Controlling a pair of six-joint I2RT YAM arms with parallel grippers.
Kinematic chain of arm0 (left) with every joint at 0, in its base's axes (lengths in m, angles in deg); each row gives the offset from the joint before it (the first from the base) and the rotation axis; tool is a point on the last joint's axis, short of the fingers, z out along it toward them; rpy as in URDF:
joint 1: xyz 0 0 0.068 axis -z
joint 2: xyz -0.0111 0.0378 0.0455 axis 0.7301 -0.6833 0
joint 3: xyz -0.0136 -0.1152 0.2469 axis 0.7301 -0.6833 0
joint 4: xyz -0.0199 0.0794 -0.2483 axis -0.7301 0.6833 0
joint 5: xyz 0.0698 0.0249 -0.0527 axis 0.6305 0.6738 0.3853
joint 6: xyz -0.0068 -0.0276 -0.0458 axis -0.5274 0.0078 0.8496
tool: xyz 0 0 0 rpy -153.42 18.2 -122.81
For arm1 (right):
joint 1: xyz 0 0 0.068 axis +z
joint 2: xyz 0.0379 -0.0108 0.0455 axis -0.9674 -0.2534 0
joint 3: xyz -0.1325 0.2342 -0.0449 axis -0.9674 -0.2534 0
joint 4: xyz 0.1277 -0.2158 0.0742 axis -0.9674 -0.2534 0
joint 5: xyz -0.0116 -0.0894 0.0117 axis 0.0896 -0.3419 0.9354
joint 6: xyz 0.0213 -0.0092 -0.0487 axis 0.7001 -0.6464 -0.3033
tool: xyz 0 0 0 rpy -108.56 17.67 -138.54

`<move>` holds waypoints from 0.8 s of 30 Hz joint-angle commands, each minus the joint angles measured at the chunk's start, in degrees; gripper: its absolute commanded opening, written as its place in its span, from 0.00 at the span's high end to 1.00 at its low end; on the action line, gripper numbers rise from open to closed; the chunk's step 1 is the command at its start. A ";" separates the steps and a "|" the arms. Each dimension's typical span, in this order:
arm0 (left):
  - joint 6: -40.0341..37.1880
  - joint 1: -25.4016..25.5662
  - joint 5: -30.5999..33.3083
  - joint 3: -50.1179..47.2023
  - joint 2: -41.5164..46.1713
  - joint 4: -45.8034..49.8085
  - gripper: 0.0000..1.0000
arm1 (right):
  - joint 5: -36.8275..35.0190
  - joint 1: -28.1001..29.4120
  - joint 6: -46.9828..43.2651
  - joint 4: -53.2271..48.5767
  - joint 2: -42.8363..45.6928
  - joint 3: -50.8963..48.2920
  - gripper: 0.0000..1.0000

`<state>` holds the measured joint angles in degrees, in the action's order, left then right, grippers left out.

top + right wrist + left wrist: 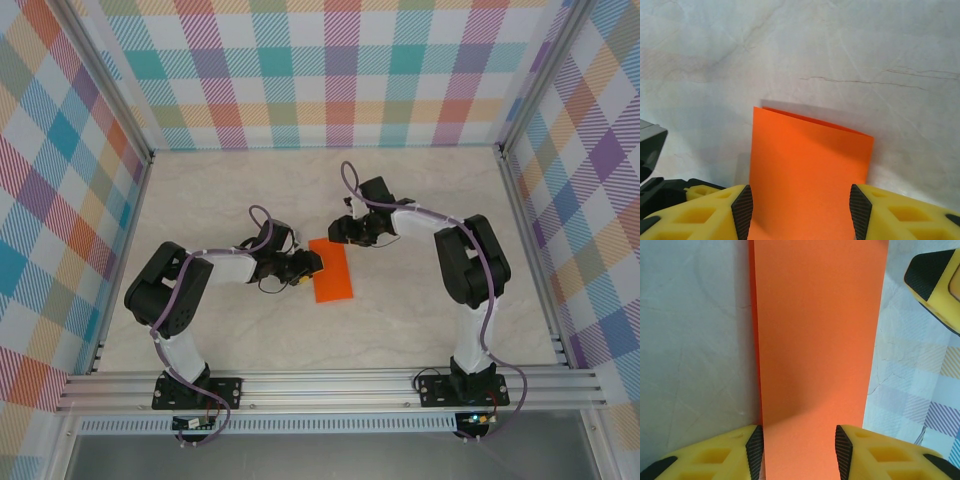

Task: Fold a paper plane with a square sheet of paper (fold left side to right side)
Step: Third fold the triangle at the center of the table.

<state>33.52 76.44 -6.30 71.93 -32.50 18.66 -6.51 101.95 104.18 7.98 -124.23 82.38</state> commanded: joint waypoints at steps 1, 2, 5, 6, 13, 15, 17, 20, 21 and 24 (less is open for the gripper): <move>-0.33 1.22 0.78 1.09 -0.62 0.78 0.55 | 2.75 0.26 0.37 0.76 -2.46 2.41 0.44; -0.35 1.30 0.80 1.08 -0.69 0.86 0.54 | 2.40 0.26 0.43 0.45 -2.99 2.72 0.44; -0.30 1.49 0.89 1.07 -0.70 0.87 0.54 | 1.98 0.27 0.37 -0.14 -4.27 3.33 0.44; -0.24 1.57 0.89 1.04 -0.79 0.81 0.53 | 1.78 0.27 0.30 -0.56 -4.69 3.61 0.44; -0.09 2.09 0.98 1.68 -1.45 0.72 0.53 | -1.35 0.34 -0.82 -4.24 -6.21 3.93 0.44; 0.03 2.27 0.91 1.84 -1.71 0.63 0.53 | -1.42 0.29 -0.92 -4.21 -6.06 3.39 0.44; 0.19 2.45 0.89 2.06 -1.85 0.60 0.53 | -1.44 0.27 -0.93 -4.07 -5.98 3.01 0.44; 0.16 2.70 0.90 2.44 -1.93 0.60 0.57 | -1.44 0.26 -0.77 -3.81 -5.93 2.68 0.44; 0.16 2.72 0.98 2.43 -1.89 0.76 0.58 | -1.54 0.26 -0.77 -3.82 -5.89 2.66 0.44; -0.13 2.82 1.22 2.44 -1.70 1.26 0.62 | -1.94 0.28 -1.02 -3.90 -5.69 2.65 0.44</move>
<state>33.52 78.45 -5.42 73.22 -33.52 18.71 -6.99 101.97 104.16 6.39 -129.10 85.57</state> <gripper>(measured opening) 0.387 0.557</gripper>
